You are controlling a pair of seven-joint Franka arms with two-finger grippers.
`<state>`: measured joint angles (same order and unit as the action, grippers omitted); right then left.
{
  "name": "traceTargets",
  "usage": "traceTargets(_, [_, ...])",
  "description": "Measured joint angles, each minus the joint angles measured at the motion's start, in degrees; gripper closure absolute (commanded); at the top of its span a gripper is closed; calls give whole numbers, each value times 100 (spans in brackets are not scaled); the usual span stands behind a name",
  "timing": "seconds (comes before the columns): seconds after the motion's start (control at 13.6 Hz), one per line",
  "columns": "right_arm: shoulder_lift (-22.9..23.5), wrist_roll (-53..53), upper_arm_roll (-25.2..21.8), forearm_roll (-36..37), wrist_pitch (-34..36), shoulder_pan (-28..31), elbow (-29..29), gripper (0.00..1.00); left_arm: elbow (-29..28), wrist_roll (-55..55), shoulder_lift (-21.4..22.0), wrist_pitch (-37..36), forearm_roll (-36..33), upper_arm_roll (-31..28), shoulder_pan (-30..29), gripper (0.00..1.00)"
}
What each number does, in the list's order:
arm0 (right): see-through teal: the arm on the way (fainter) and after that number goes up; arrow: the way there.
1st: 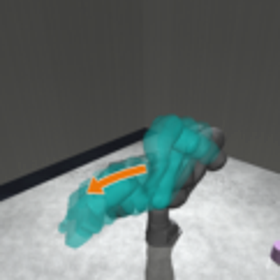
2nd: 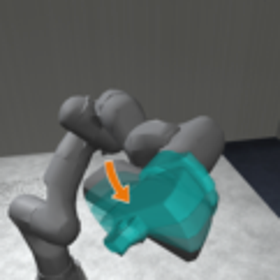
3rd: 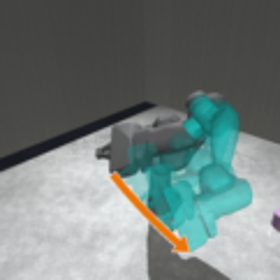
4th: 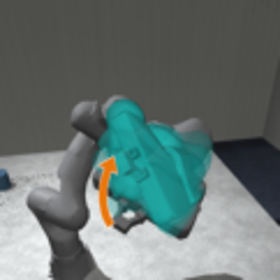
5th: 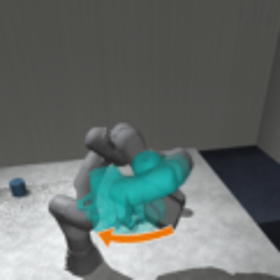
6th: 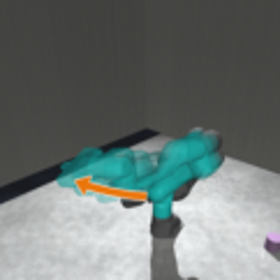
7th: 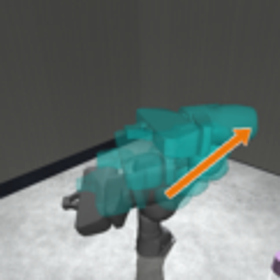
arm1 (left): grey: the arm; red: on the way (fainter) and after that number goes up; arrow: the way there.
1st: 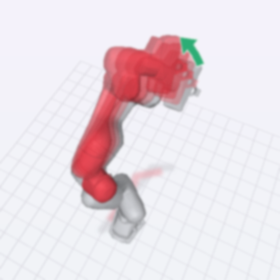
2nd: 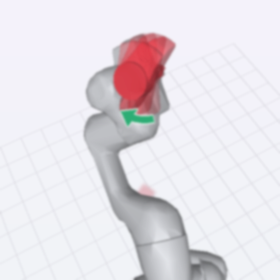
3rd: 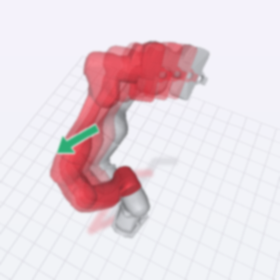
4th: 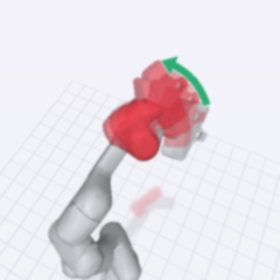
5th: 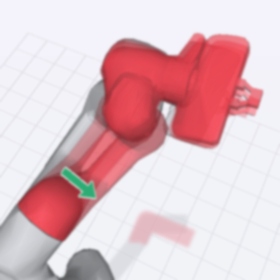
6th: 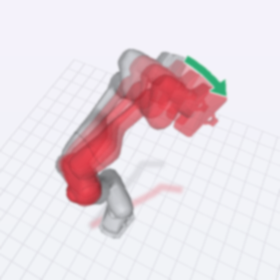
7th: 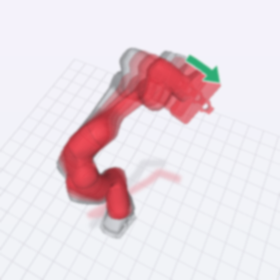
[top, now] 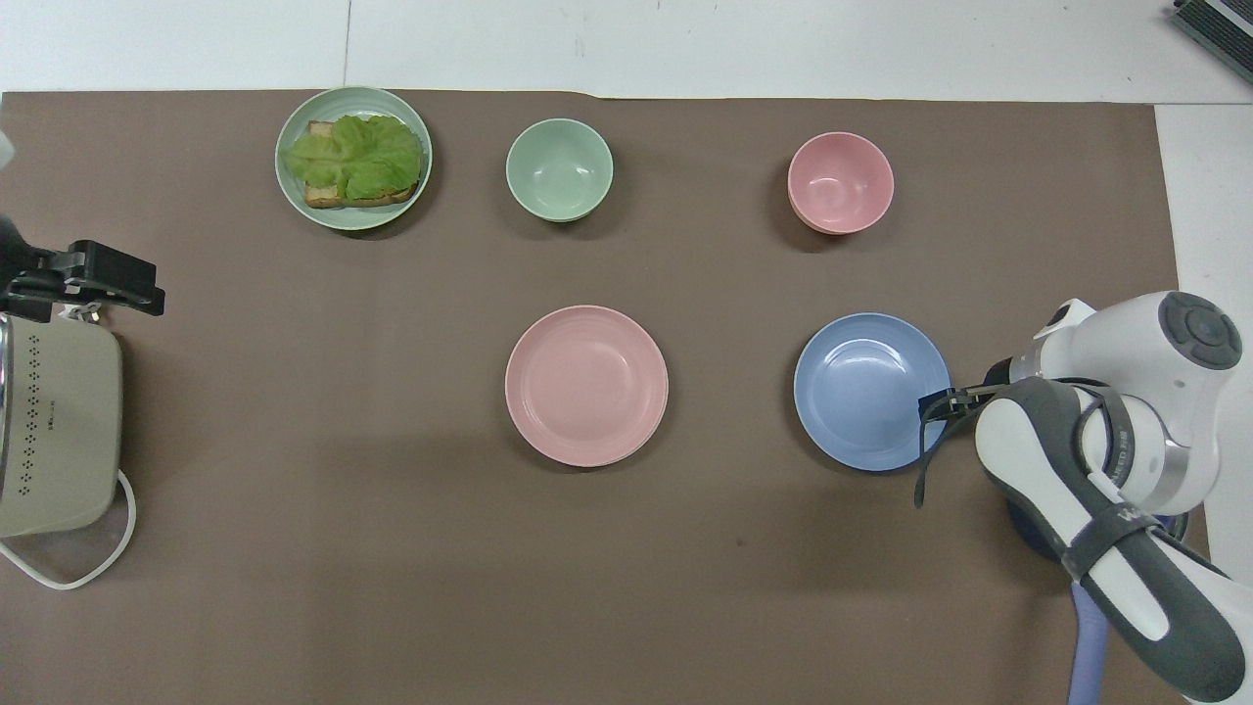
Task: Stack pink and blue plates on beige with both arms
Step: 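Carry the blue plate with the right gripper onto the pink plate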
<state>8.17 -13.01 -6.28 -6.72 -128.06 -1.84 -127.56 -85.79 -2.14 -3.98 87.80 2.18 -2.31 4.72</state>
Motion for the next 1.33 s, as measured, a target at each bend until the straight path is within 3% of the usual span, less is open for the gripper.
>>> traceTargets(0.07, [9,0,0,-1,0,0,-2,73,0,0,0,0,0,0,0,0])
traceTargets(0.15, [24,0,-1,-1,-1,0,-5,93,0,0,0,0,0,0,0,0])
traceTargets(0.22, [43,0,-2,-2,-10,2,-5,100,0,0,0,0,0,0,0,0])
traceTargets(0.81, [59,-142,3,-77,87,3,258,100,0,0,0,0,0,0,0,0])
traceTargets(1.33, [-105,-337,27,-82,1397,-6,1426,100,0,0,0,0,0,0,0,0])
